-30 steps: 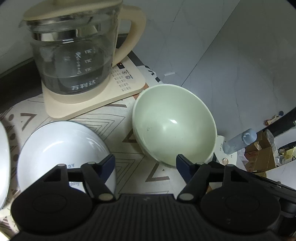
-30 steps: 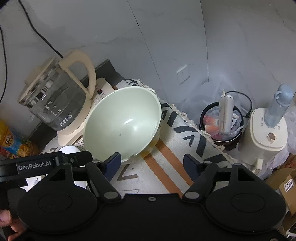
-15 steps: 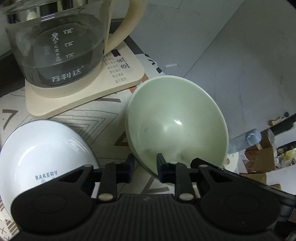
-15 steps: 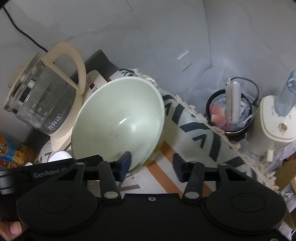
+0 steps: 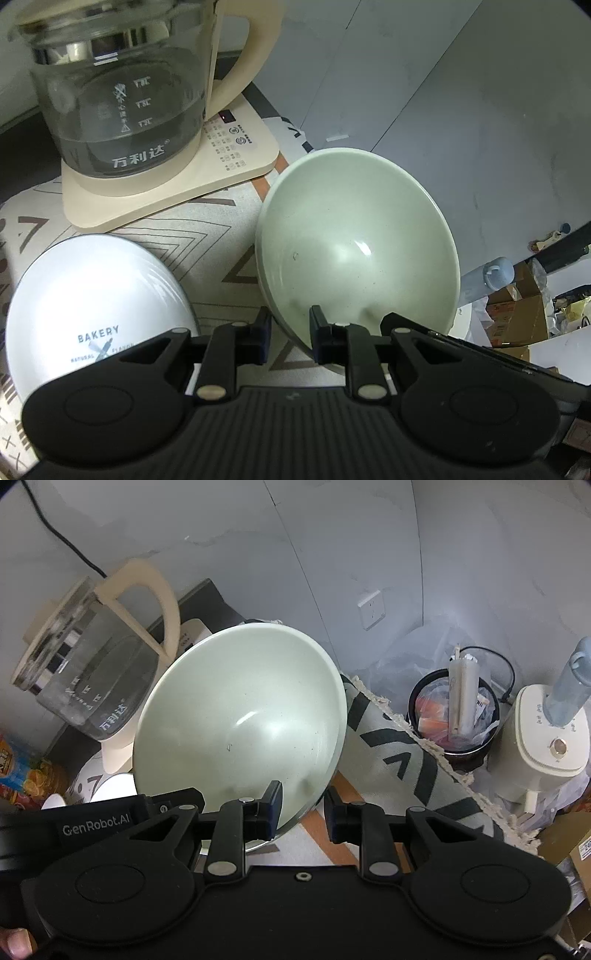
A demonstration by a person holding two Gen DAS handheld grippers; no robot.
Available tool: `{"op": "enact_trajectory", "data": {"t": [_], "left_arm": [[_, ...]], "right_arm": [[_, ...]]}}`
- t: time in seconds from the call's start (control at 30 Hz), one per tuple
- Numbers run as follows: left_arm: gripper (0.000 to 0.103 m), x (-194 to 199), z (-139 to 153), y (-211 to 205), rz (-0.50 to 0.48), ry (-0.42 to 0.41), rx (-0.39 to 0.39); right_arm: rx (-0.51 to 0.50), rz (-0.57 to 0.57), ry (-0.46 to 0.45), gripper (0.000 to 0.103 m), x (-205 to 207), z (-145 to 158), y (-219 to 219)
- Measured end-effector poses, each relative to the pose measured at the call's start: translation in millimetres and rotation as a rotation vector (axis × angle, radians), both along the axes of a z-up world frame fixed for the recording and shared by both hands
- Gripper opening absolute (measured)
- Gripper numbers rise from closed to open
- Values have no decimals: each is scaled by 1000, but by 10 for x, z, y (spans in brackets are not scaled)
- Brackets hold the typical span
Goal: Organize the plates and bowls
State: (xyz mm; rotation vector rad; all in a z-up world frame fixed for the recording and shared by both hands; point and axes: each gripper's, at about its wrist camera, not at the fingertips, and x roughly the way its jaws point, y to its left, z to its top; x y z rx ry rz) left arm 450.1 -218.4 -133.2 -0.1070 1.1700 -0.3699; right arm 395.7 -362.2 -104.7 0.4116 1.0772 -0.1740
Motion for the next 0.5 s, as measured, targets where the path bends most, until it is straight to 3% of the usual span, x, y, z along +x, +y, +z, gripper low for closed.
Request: {"op": "enact_trajectory", "data": {"t": [0.5], "left_arm": [[20,-503,385,146,36,-61,-18]], "right_arm": [[-15,44,-67,24,-379,409,141]]}}
